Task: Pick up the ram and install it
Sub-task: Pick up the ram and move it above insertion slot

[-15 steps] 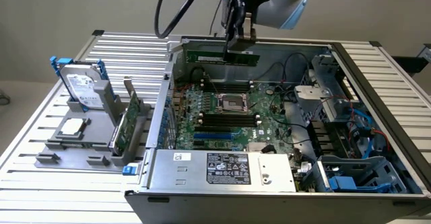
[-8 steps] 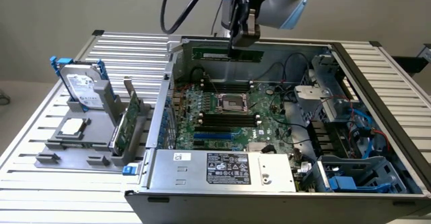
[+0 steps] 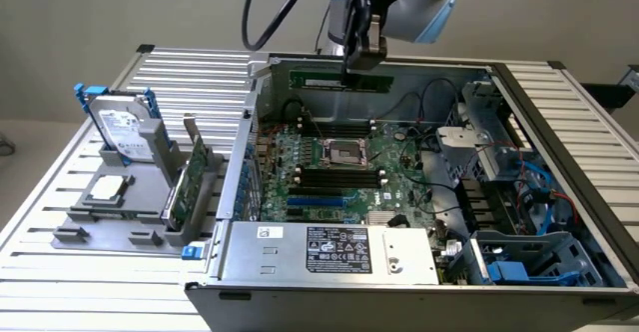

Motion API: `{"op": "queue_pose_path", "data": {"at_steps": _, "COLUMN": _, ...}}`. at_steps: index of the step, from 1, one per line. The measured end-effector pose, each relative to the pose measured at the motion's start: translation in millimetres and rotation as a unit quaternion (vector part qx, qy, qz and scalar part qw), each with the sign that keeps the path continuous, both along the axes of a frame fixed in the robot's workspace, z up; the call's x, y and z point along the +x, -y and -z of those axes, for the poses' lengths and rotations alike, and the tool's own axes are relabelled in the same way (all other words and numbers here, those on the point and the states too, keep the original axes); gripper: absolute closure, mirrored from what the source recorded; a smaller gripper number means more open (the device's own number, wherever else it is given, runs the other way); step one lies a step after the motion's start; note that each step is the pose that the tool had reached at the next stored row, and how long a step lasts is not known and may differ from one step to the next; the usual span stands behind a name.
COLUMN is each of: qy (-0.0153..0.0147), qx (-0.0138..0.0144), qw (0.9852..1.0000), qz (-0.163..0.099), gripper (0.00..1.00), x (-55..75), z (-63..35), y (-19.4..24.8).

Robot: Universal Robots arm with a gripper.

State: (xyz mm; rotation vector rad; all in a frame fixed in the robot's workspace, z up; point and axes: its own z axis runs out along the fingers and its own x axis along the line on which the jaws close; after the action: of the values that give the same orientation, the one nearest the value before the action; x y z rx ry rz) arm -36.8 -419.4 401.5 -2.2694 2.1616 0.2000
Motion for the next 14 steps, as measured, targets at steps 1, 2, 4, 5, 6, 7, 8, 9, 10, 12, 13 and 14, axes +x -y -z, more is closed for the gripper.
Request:
{"op": "queue_pose_path", "data": {"at_steps": 1, "qy": 0.0, "qx": 0.0, "qw": 1.0, "qz": 0.003, "gripper": 0.86, "x": 0.1, "z": 1.1, "y": -0.2}}
{"op": "queue_pose_path", "data": {"at_steps": 2, "qy": 0.0, "qx": 0.0, "qw": 1.0, "qz": 0.005, "gripper": 0.86, "x": 0.3, "z": 2.4, "y": -0.8}}
{"op": "queue_pose_path", "data": {"at_steps": 4, "qy": 0.0, "qx": 0.0, "qw": 1.0, "qz": 0.008, "gripper": 0.86, "x": 0.5, "z": 5.1, "y": -2.0}}
{"op": "queue_pose_path", "data": {"at_steps": 5, "qy": 0.0, "qx": -0.0001, "qw": 1.0, "qz": 0.009, "gripper": 0.86, "x": 0.5, "z": 6.3, "y": -2.9}}
{"op": "queue_pose_path", "data": {"at_steps": 6, "qy": 0.0, "qx": -0.0001, "qw": 1.0, "qz": 0.01, "gripper": 0.86, "x": 0.6, "z": 7.5, "y": -4.0}}
{"op": "queue_pose_path", "data": {"at_steps": 7, "qy": 0.0001, "qx": -0.0002, "qw": 0.9999, "qz": 0.011, "gripper": 0.86, "x": 0.7, "z": 8.6, "y": -5.2}}
{"op": "queue_pose_path", "data": {"at_steps": 8, "qy": 0.0001, "qx": -0.0002, "qw": 0.9999, "qz": 0.011, "gripper": 0.86, "x": 0.8, "z": 9.8, "y": -6.4}}
{"op": "queue_pose_path", "data": {"at_steps": 9, "qy": 0.0002, "qx": -0.0003, "qw": 0.9999, "qz": 0.012, "gripper": 0.86, "x": 0.8, "z": 10.8, "y": -7.7}}
{"op": "queue_pose_path", "data": {"at_steps": 10, "qy": 0.0003, "qx": -0.0004, "qw": 0.9999, "qz": 0.012, "gripper": 0.86, "x": 0.9, "z": 11.9, "y": -9.2}}
{"op": "queue_pose_path", "data": {"at_steps": 12, "qy": 0.0008, "qx": -0.001, "qw": 0.9999, "qz": 0.013, "gripper": 0.86, "x": 1.1, "z": 13.9, "y": -13.2}}
{"op": "queue_pose_path", "data": {"at_steps": 13, "qy": 0.0011, "qx": -0.0014, "qw": 0.9999, "qz": 0.013, "gripper": 0.86, "x": 1.2, "z": 14.7, "y": -15.2}}
{"op": "queue_pose_path", "data": {"at_steps": 14, "qy": 0.0014, "qx": -0.0018, "qw": 0.9999, "qz": 0.013, "gripper": 0.86, "x": 1.4, "z": 15.5, "y": -17.0}}
